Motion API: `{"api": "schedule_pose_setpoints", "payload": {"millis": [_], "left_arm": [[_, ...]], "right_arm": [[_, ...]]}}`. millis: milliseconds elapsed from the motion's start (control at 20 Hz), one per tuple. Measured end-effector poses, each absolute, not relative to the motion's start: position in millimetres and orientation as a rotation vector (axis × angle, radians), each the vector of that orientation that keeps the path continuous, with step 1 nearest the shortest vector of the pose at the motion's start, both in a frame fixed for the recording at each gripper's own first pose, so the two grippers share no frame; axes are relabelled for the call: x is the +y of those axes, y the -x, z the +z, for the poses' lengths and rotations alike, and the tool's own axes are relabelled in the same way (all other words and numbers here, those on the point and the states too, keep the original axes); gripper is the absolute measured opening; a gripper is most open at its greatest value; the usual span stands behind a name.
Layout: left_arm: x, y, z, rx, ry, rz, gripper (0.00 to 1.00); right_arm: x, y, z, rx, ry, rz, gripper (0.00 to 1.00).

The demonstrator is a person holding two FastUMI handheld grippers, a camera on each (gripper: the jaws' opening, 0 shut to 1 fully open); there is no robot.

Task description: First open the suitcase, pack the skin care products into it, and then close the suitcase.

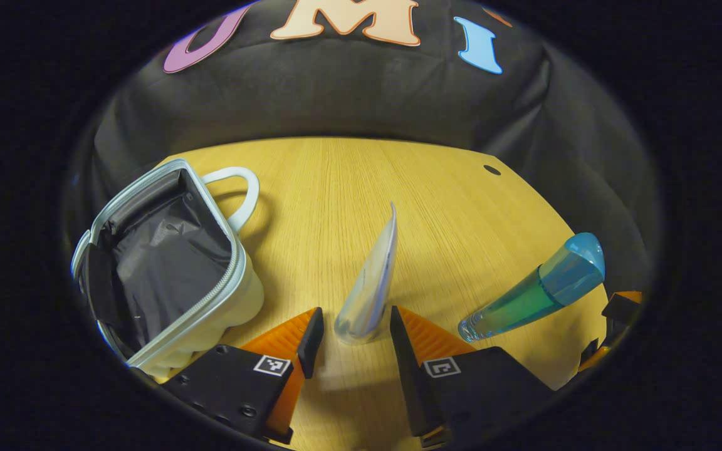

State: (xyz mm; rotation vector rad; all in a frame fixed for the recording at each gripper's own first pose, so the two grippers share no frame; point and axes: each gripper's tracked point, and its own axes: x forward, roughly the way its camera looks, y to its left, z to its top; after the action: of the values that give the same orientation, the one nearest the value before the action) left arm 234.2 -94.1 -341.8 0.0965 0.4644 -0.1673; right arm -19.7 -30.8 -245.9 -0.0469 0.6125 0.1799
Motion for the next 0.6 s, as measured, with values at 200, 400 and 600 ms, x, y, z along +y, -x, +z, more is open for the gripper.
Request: {"api": "schedule_pose_setpoints", "payload": {"millis": [200, 400, 600], "left_arm": [[-93.4, -238.3, -342.7, 0.462, -0.111, -0.155, 0.46], [-94.6, -239.1, -342.9, 0.466, -0.099, -0.151, 0.36], [-99.5, -229.3, -334.4, 0.498, -0.045, -0.168, 0.34]], "right_arm": [[-27.2, 7.3, -255.6, 0.609, 0.063, 0.213, 0.96], [-23.1, -7.7, -268.3, 0.603, 0.099, 0.249, 0.99], [-16.3, -15.4, -284.8, 0.627, 0.118, 0.294, 0.99]]}}
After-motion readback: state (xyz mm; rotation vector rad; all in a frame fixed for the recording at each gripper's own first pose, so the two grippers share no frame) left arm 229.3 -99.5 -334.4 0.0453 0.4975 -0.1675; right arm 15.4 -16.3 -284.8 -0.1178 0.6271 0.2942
